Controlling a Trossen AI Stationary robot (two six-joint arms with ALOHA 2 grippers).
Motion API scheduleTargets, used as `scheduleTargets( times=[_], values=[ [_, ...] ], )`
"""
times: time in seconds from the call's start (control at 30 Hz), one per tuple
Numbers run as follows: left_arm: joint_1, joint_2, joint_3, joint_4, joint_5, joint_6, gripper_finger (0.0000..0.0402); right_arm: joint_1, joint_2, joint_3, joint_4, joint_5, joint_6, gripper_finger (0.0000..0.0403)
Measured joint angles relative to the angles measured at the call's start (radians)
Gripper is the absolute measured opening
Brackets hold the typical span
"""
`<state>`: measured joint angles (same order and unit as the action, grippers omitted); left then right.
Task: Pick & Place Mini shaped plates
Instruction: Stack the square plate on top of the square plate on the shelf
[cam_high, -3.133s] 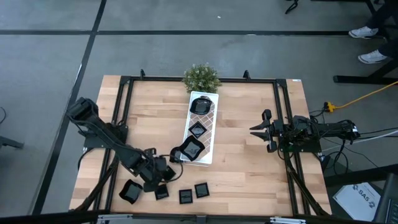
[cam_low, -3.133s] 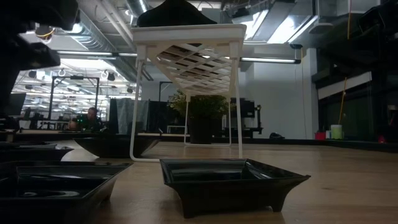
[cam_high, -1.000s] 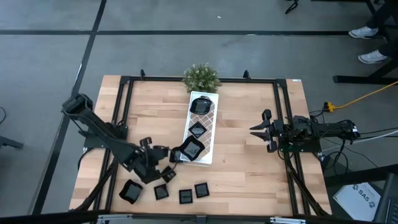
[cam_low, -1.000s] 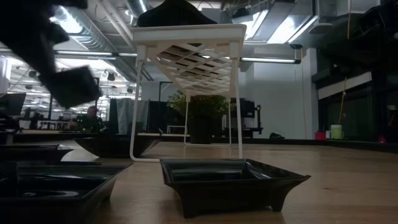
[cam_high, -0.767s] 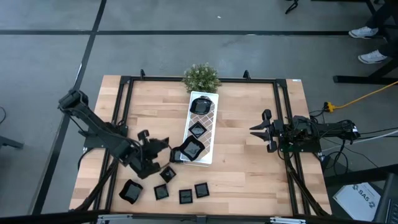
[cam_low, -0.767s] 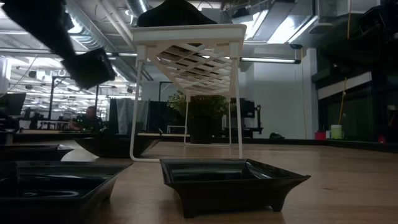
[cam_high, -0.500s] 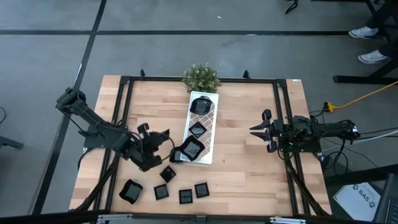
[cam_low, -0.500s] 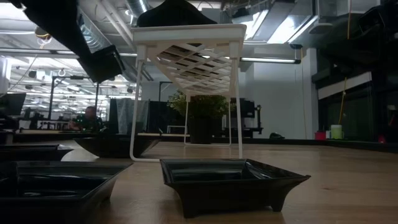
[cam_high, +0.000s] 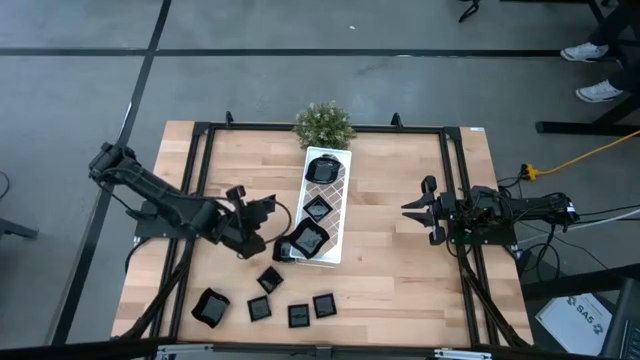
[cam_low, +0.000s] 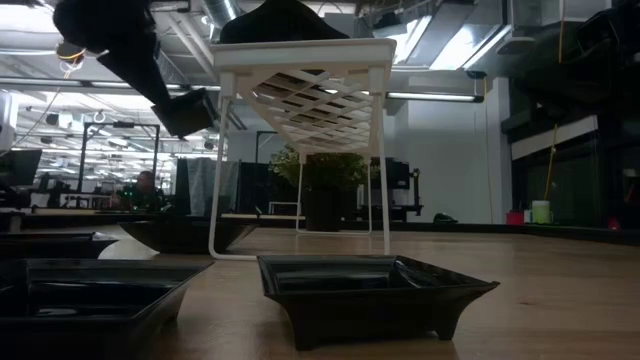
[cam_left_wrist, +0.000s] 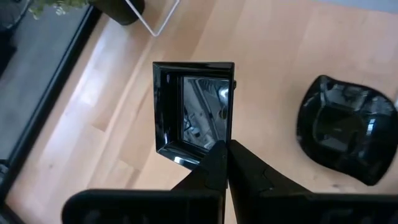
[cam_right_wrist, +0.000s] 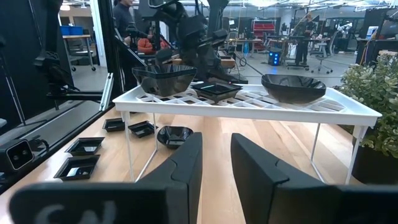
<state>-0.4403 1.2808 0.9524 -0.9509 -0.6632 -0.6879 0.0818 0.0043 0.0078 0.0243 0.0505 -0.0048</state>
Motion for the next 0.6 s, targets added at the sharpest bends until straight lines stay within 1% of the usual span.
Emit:
scheduleTargets(
  times=[0.13, 0.43, 0.6],
  values=[
    [0.027, 0.000, 0.032, 0.002, -0.003, 0.067, 0.0003, 0.000, 0.000, 0.000, 0.000, 0.000, 0.000, 0.0085],
    [0.064, 0.000, 0.121, 0.002, -0.054, 0.216, 0.0002, 0.000, 0.000, 0.000, 0.000, 0.000, 0.000, 0.0085],
    [0.078, 0.000, 0.146, 0.002, -0.061, 0.292, 0.0003, 0.000, 0.000, 0.000, 0.000, 0.000, 0.000, 0.0085]
  ],
)
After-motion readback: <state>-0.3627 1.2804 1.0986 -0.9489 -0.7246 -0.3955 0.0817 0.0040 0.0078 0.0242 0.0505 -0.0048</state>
